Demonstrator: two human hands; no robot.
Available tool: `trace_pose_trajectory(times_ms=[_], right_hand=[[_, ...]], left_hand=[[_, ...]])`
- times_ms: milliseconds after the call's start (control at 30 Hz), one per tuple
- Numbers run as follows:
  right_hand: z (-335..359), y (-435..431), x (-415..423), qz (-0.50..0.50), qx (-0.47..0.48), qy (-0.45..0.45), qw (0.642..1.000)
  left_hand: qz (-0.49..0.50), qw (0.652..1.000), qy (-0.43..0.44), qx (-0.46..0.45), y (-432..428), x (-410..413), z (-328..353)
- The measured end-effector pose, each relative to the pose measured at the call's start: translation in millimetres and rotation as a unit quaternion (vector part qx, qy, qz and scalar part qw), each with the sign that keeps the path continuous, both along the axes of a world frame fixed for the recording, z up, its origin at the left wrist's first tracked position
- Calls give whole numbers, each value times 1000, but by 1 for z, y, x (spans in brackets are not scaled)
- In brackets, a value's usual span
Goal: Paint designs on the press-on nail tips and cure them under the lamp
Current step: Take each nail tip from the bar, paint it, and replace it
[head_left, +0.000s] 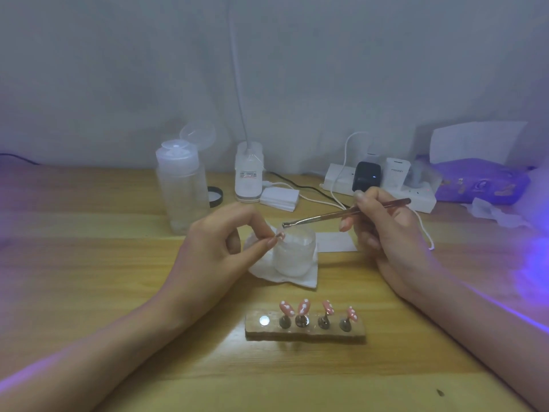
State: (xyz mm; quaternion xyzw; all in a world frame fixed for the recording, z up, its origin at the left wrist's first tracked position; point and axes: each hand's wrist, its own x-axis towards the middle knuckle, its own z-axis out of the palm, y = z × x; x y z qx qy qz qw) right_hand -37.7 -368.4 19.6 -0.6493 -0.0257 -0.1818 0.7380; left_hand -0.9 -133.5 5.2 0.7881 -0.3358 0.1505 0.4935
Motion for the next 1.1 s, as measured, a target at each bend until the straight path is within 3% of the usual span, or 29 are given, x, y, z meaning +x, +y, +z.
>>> trace_pose_trajectory(times_ms=[1100], right_hand=[[0, -1, -1, 17, -11, -14, 1000]], left_hand=[[-4, 1000, 5, 5, 1, -1, 0]])
